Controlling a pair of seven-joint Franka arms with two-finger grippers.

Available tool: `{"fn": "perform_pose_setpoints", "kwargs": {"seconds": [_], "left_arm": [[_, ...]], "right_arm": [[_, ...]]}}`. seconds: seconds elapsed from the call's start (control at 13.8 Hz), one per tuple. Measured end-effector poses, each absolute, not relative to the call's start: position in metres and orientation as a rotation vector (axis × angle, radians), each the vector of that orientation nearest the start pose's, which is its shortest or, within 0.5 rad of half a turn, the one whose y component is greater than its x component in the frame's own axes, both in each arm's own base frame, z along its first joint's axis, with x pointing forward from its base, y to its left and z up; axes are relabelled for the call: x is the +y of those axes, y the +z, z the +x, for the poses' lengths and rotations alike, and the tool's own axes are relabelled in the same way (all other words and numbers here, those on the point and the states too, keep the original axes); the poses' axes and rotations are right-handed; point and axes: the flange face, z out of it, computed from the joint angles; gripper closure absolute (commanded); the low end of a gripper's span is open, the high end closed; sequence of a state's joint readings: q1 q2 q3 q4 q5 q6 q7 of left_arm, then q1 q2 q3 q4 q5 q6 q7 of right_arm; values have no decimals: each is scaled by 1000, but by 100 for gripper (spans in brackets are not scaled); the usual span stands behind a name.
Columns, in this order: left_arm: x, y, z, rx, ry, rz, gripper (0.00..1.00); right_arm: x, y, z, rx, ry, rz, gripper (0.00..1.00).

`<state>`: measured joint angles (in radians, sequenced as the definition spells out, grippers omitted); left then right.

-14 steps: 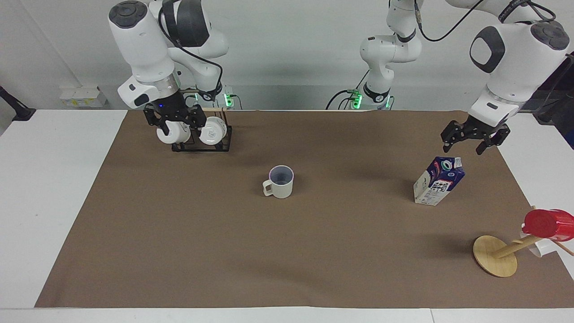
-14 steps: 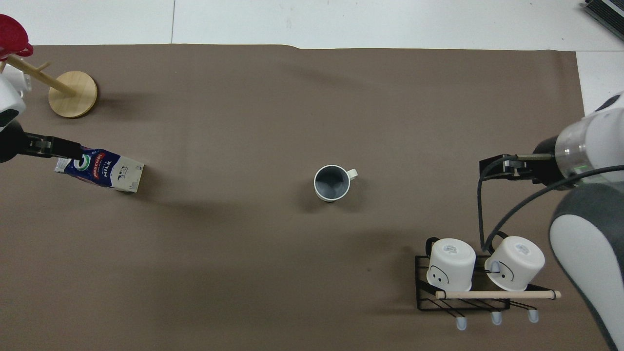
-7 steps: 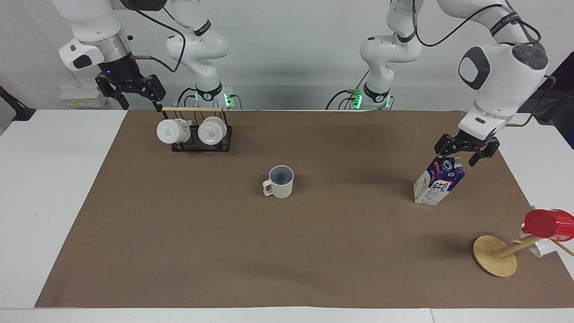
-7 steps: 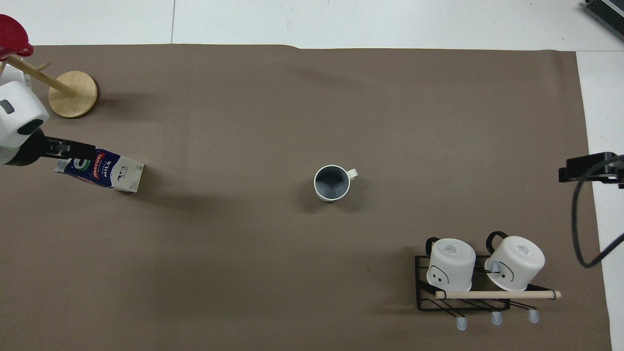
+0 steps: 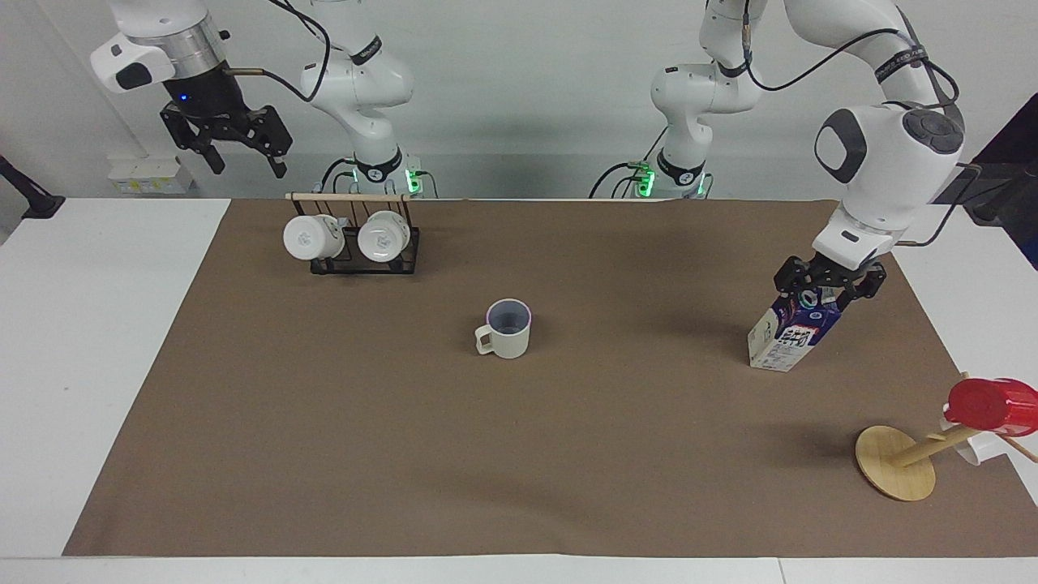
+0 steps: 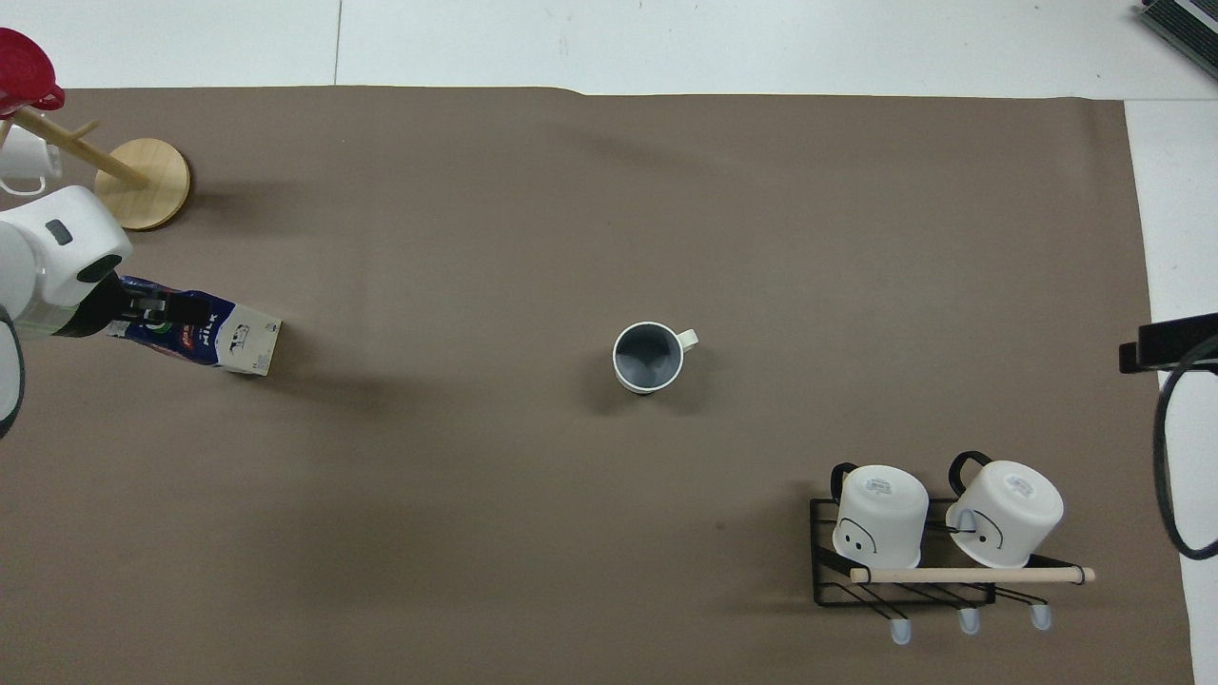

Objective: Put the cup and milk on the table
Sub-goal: 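Grasp the milk carton with the left gripper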

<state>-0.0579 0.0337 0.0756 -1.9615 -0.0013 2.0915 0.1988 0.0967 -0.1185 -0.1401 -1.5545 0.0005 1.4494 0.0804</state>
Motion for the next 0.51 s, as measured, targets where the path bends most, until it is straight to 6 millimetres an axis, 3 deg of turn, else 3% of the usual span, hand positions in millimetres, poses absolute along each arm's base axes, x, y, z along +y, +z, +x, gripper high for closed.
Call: {"fn": "perform_pose_setpoints", "kwargs": {"seconds": [0.51], "left_arm": [[11, 456, 575, 310, -138, -3110, 0]], "right_arm": [[-25, 688, 503, 185, -32, -3118, 0]]}}
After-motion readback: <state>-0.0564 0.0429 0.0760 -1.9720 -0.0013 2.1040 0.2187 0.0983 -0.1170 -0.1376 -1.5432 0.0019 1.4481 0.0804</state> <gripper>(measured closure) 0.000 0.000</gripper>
